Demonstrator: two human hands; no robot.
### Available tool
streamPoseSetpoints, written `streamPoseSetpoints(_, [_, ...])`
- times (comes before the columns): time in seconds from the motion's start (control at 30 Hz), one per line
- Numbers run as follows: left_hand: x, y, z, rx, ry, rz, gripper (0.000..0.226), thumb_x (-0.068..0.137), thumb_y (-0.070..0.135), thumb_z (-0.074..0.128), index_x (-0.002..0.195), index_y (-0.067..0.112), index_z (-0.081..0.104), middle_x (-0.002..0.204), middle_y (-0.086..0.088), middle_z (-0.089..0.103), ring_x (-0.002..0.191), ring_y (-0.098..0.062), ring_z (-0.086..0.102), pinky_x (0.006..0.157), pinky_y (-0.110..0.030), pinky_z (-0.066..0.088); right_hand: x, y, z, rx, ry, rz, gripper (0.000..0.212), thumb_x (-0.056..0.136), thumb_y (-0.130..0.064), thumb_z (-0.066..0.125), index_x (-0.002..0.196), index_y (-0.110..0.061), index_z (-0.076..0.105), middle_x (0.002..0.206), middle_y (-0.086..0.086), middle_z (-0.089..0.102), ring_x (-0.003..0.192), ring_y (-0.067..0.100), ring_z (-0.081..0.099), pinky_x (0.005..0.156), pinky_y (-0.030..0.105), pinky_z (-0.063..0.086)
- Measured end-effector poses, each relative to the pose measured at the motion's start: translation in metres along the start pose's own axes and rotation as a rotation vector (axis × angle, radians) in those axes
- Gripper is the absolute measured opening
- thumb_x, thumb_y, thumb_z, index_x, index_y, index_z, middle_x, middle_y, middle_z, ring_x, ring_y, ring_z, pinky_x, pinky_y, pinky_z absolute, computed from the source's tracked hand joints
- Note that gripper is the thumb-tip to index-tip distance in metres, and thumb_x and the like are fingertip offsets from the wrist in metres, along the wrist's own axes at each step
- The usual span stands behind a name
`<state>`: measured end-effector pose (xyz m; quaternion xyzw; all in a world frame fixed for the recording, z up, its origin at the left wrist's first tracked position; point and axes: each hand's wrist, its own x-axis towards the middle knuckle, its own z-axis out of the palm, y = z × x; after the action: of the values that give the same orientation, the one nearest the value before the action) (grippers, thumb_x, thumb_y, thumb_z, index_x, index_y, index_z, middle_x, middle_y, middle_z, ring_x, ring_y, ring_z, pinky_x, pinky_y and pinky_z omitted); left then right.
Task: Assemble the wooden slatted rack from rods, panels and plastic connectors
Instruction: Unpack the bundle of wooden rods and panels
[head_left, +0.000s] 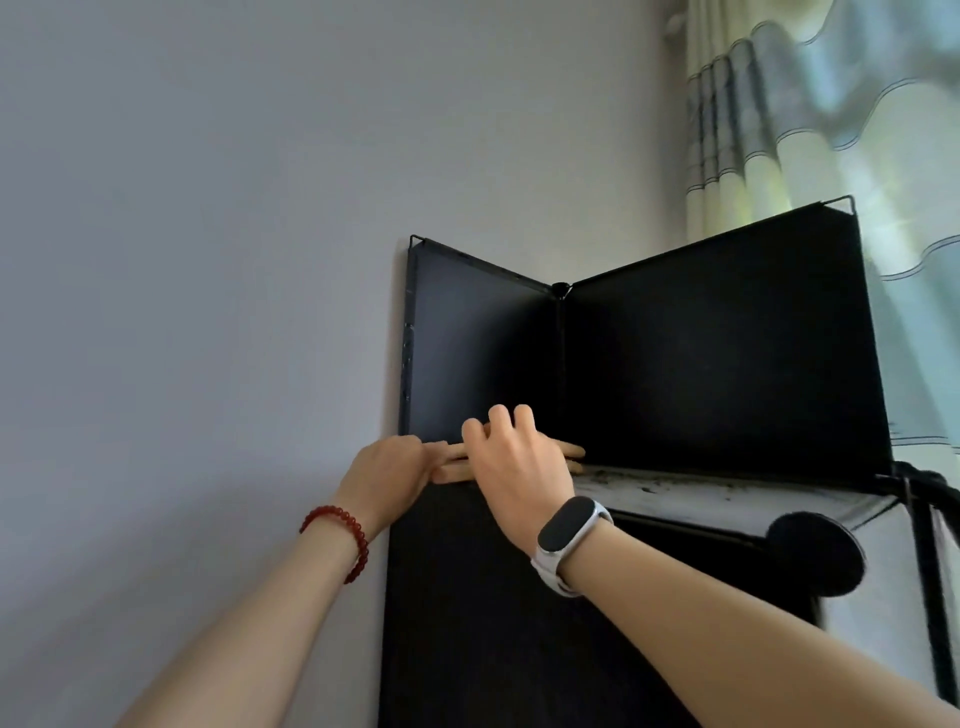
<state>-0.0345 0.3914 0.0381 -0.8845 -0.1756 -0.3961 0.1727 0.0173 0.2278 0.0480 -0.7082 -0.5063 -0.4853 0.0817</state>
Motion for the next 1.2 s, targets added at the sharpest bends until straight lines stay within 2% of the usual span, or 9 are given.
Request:
streamPoseSetpoints(0.07, [-0.005, 0.011, -0.01, -0.123, -0.072, -0.044, 0.034, 0.099, 0.021, 0.037, 0.129, 0.025, 0.054, 0.097, -0.001, 0.065, 0.076, -0.01, 0.055, 0.069, -0.016, 0.042, -0.005, 0.005, -0.012, 0.015, 0.033, 0.028, 0.033, 0.087, -0.006, 0.053, 0.117, -0.009, 0.04, 0.114, 0.013, 0.045, 0.102, 0.028, 0.042, 0.067, 0.028, 0.035])
streamPoseSetpoints(0.17, [-0.004, 0.036, -0.023, -0.342, -0.299, -0.208, 0.037, 0.101, 0.028, 0.032, 0.134, 0.029, 0.048, 0.116, -0.007, 0.064, 0.09, -0.014, 0.056, 0.085, -0.03, 0.048, -0.018, 0.011, -0.025, 0.031, -0.01, 0.063, 0.04, 0.084, -0.004, 0.057, 0.12, -0.009, 0.039, 0.116, 0.012, 0.043, 0.104, 0.027, 0.041, 0.068, 0.027, 0.035])
streamPoseSetpoints(0.3, [0.015, 0.057, -0.034, -0.211, -0.491, -0.246, 0.049, 0.097, 0.049, 0.023, 0.129, 0.026, 0.053, 0.124, -0.002, 0.06, 0.106, -0.019, 0.057, 0.094, -0.034, 0.043, -0.031, 0.021, -0.038, 0.036, -0.039, 0.069, 0.039, 0.087, -0.007, 0.056, 0.122, -0.008, 0.04, 0.119, 0.013, 0.044, 0.108, 0.028, 0.041, 0.075, 0.029, 0.04])
streamPoseSetpoints(0.4, [0.026, 0.067, -0.037, -0.129, -0.566, -0.239, 0.047, 0.097, 0.041, 0.03, 0.124, 0.011, 0.052, 0.126, -0.01, 0.057, 0.113, -0.025, 0.054, 0.101, -0.04, 0.04, -0.036, 0.025, -0.048, 0.025, -0.059, 0.058, 0.037, 0.087, -0.006, 0.055, 0.121, -0.007, 0.041, 0.117, 0.013, 0.045, 0.105, 0.027, 0.041, 0.075, 0.029, 0.038])
streamPoseSetpoints(0.63, [0.037, 0.09, -0.029, -0.249, -0.534, -0.328, 0.063, 0.087, 0.062, 0.039, 0.111, 0.008, 0.06, 0.107, -0.011, 0.064, 0.098, -0.025, 0.061, 0.08, -0.032, 0.046, -0.036, 0.045, -0.074, 0.011, 0.012, 0.073, 0.027, 0.089, -0.003, 0.05, 0.115, -0.009, 0.043, 0.111, 0.011, 0.046, 0.093, 0.023, 0.036, 0.069, 0.027, 0.036])
streamPoseSetpoints(0.87, [0.035, 0.089, -0.034, -0.141, -0.468, -0.203, 0.04, 0.094, 0.042, 0.043, 0.129, 0.026, 0.055, 0.113, -0.002, 0.064, 0.096, -0.02, 0.06, 0.087, -0.034, 0.05, -0.045, 0.069, -0.082, -0.064, 0.074, 0.061, 0.029, 0.084, 0.0, 0.049, 0.109, -0.012, 0.042, 0.105, 0.007, 0.044, 0.083, 0.021, 0.027, 0.057, 0.028, 0.028])
streamPoseSetpoints(1.03, [0.014, 0.1, -0.04, -0.251, -0.111, -0.164, 0.051, 0.097, 0.023, 0.038, 0.145, 0.039, 0.026, 0.117, 0.016, 0.058, 0.081, -0.021, 0.064, 0.073, -0.036, 0.055, -0.042, 0.086, -0.096, -0.012, 0.179, 0.077, 0.037, 0.086, -0.001, 0.048, 0.121, -0.011, 0.039, 0.113, 0.008, 0.044, 0.094, 0.024, 0.038, 0.065, 0.027, 0.035])
streamPoseSetpoints(1.13, [0.008, 0.108, -0.059, -0.331, 0.075, -0.317, 0.04, 0.098, 0.028, 0.039, 0.139, 0.029, 0.043, 0.118, -0.002, 0.058, 0.09, -0.023, 0.062, 0.079, -0.04, 0.054, -0.052, 0.106, -0.109, 0.038, 0.23, 0.12, 0.038, 0.084, 0.002, 0.046, 0.119, -0.01, 0.042, 0.114, 0.008, 0.045, 0.096, 0.026, 0.039, 0.068, 0.039, 0.05])
streamPoseSetpoints(1.2, [0.005, 0.12, -0.074, -0.407, 0.118, -0.267, 0.044, 0.098, 0.025, 0.039, 0.142, 0.03, 0.037, 0.112, -0.001, 0.061, 0.085, -0.021, 0.064, 0.072, -0.039, 0.055, -0.063, 0.121, -0.117, 0.096, 0.297, 0.142, 0.036, 0.08, 0.008, 0.042, 0.113, -0.006, 0.047, 0.111, 0.01, 0.047, 0.095, 0.028, 0.04, 0.066, 0.042, 0.05])
